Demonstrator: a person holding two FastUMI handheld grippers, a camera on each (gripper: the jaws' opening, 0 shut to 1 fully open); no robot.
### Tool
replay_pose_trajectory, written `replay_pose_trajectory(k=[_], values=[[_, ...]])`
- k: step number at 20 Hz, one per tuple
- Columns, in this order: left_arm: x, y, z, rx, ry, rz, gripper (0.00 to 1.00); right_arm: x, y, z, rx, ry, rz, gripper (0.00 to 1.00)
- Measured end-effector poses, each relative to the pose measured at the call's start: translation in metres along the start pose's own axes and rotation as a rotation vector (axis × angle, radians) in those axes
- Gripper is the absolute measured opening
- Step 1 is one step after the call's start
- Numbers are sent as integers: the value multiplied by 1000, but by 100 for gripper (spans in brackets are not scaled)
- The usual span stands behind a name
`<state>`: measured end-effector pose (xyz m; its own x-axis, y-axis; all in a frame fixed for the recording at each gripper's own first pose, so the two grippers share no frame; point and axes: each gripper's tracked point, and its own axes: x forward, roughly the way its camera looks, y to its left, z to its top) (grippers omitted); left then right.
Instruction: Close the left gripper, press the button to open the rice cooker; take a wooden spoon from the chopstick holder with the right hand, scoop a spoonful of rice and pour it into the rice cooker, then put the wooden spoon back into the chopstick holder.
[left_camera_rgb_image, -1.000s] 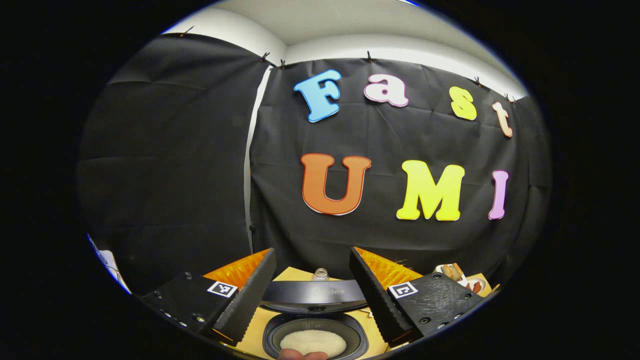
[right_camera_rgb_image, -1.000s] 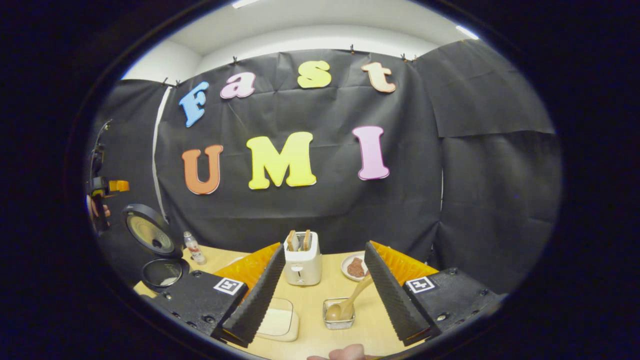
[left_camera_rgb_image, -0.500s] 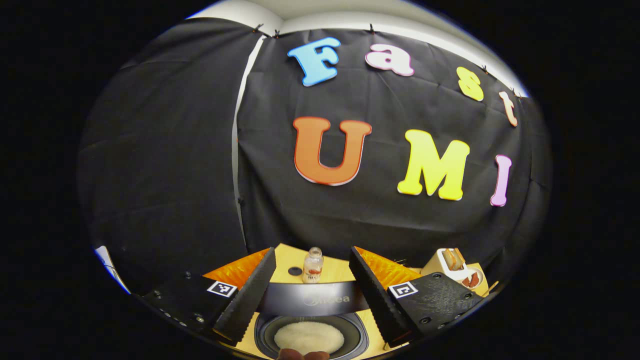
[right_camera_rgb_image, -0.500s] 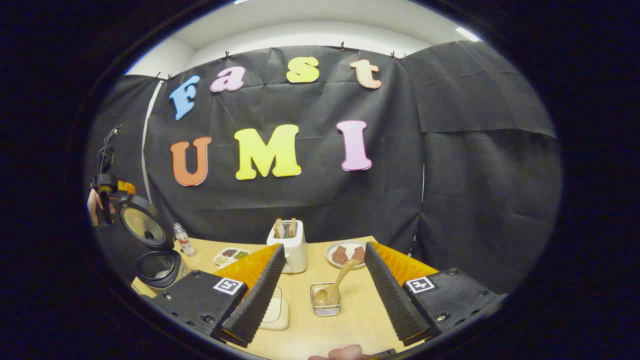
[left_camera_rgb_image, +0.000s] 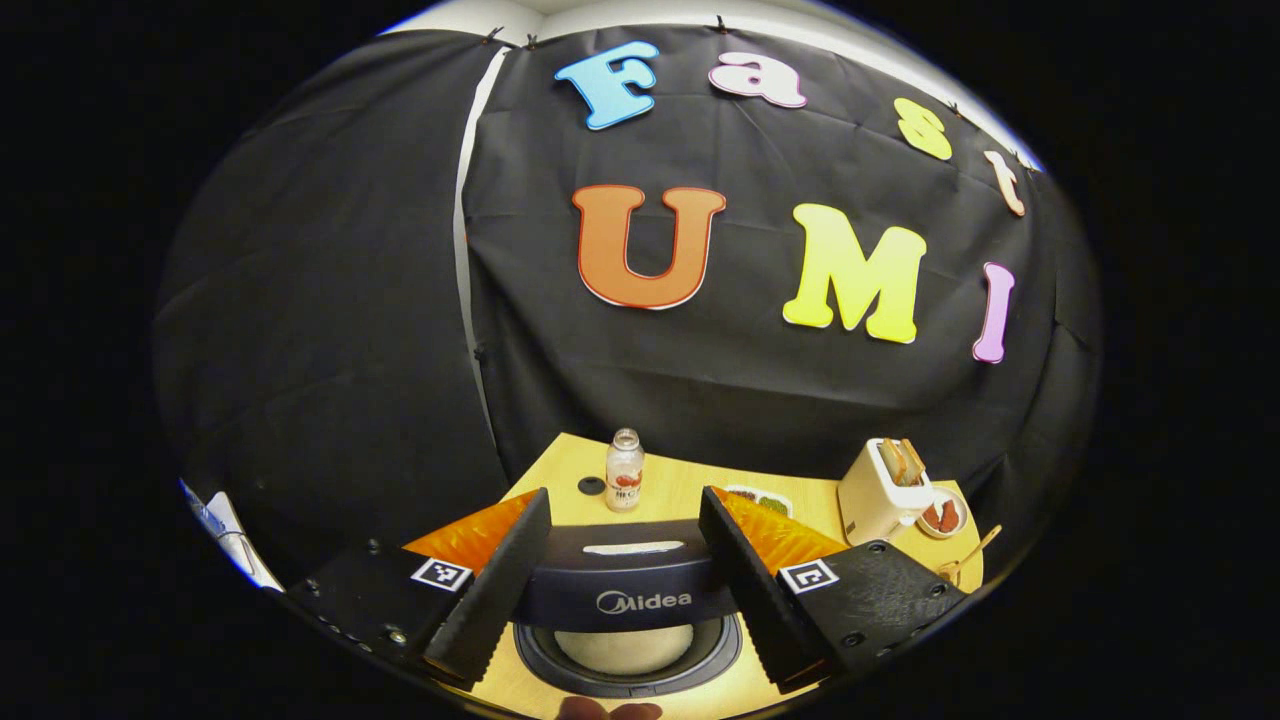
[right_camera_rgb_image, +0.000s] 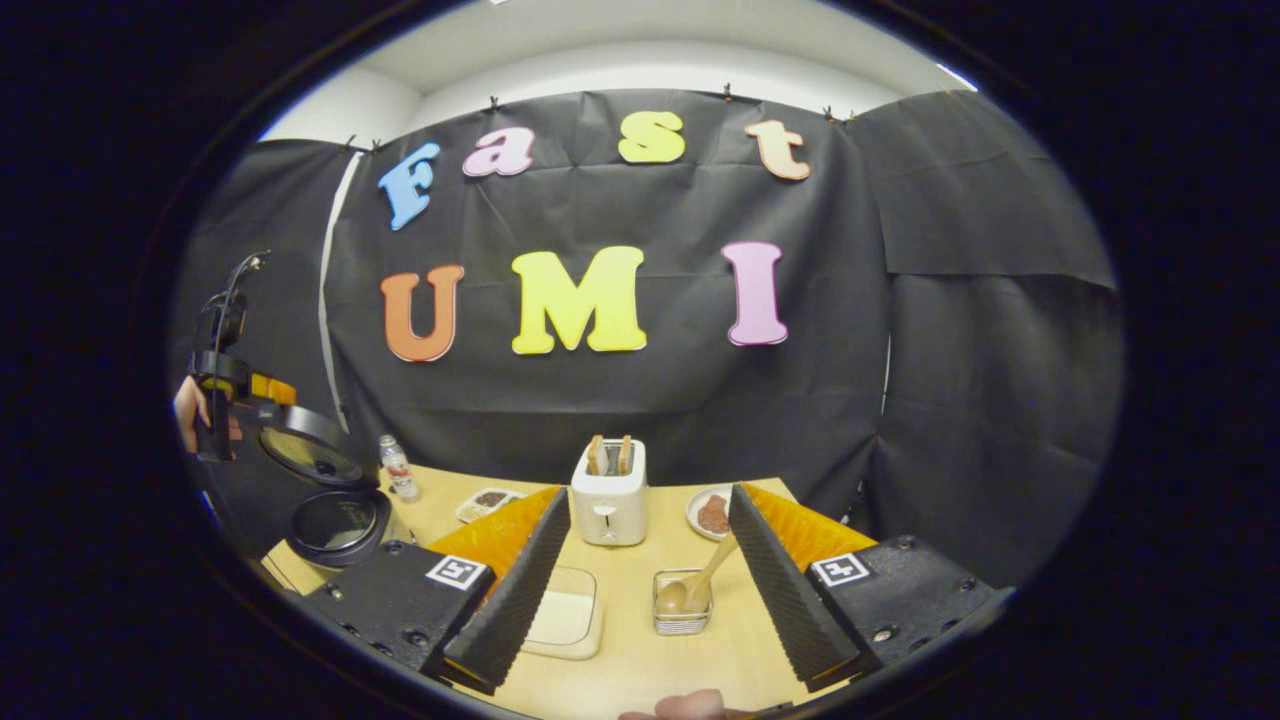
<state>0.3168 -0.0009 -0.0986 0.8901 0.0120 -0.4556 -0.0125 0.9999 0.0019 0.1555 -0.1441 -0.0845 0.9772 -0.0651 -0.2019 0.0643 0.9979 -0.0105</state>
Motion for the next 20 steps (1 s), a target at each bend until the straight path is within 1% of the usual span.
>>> replay_pose_trajectory(k=[1, 4, 5, 6, 10, 12, 13, 14, 18, 20], values=[[-6, -1, -11, -4, 20, 4, 97, -1, 3, -3, 0, 10, 15, 100], [-21, -4, -48, -7, 82, 9, 97, -2, 9, -7, -19, 20, 40, 100], [-26, -5, -59, -12, 96, 13, 97, -3, 12, -9, -23, 24, 48, 97], [-29, -7, -69, -15, 106, 15, 96, -3, 16, -9, -24, 27, 59, 100], [-33, -10, -104, -27, 143, 42, 97, 0, 27, -10, -22, 24, 96, 100], [-33, -11, -119, -35, 158, 54, 98, 4, 33, -14, -15, 35, 117, 100], [-33, -11, -123, -40, 164, 60, 98, 7, 37, -15, -15, 36, 128, 97], [-33, -11, -129, -47, 175, 65, 97, 11, 40, -15, -17, 35, 140, 100], [-30, -11, -147, -51, 217, 83, 98, 30, 55, -16, 17, 35, 185, 100], [-28, -9, -159, -41, 259, 96, 98, 40, 59, -12, 13, 20, 198, 100]])
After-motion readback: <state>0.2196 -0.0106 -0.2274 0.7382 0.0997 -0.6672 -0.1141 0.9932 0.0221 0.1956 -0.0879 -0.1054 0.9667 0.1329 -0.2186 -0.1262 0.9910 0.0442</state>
